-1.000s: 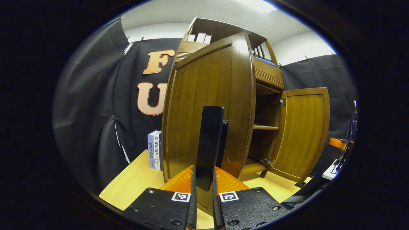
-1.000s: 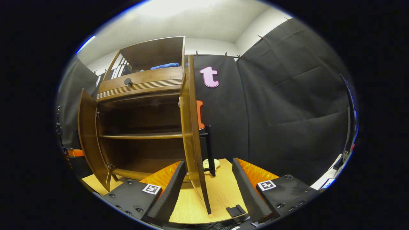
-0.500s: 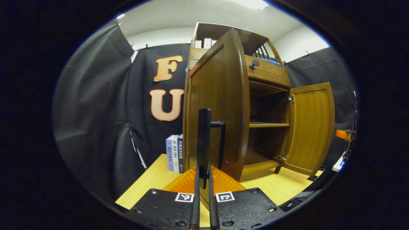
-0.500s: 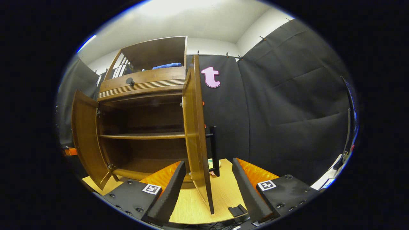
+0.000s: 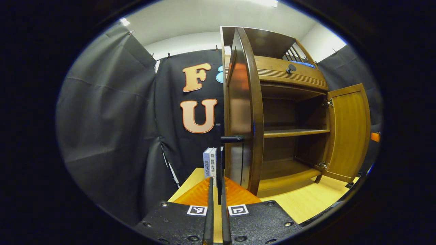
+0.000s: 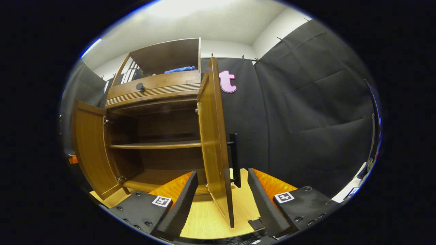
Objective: Open the right door of the double-door shoe cabinet with the right hand, and open the left door with the left hand.
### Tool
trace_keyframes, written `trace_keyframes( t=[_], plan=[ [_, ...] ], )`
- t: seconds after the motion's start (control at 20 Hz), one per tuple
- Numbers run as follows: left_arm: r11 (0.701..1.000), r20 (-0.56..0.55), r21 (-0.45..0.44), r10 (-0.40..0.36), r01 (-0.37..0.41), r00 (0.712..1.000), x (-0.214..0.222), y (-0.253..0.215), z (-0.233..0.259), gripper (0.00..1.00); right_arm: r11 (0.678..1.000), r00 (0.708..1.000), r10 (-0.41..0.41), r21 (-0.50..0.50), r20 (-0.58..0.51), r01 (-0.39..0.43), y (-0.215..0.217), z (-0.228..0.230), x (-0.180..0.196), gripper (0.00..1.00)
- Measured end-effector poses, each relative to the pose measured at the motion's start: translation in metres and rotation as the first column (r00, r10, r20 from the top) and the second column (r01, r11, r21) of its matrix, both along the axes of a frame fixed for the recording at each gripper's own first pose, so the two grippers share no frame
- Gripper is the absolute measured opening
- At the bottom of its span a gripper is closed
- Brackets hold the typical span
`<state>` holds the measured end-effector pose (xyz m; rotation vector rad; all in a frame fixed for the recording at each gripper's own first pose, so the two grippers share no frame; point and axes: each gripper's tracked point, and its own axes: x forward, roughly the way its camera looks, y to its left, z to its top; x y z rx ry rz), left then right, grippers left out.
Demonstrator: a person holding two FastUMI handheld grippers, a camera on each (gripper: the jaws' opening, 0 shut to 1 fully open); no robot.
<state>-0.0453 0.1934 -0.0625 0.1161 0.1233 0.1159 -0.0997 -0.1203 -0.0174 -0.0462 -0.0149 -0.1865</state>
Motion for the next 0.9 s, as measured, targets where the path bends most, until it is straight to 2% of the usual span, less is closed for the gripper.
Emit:
trace_keyframes(
  t=[0.2,0.5,0.7,0.85,0.9],
  plan=[
    [1.000,-0.011,-0.024,0.005,-0.005,1.000,-0.010,-0.002,-0.003,0.09,1.000,1.000,0.013,-0.010,-0.004,-0.013,0.003,0.000,0.003,0.84],
    [1.000,0.015,0.004,0.029,-0.030,0.999,-0.029,-0.013,0.016,0.08,1.000,1.000,0.025,-0.001,-0.002,-0.025,0.004,0.000,0.007,0.84],
    [1.000,0.021,0.000,0.010,-0.010,1.000,-0.035,-0.035,0.027,0.08,1.000,1.000,0.022,0.003,0.001,-0.022,-0.001,0.003,0.008,0.84],
    [1.000,0.040,0.010,0.018,-0.019,0.999,-0.036,-0.041,0.037,0.02,1.000,1.000,0.015,-0.002,0.014,-0.015,-0.008,0.005,0.003,0.84],
    [1.000,0.044,0.008,0.013,-0.014,0.999,-0.036,-0.046,0.041,0.03,1.000,1.000,0.012,-0.002,0.017,-0.012,-0.010,0.006,0.001,0.84]
  ],
)
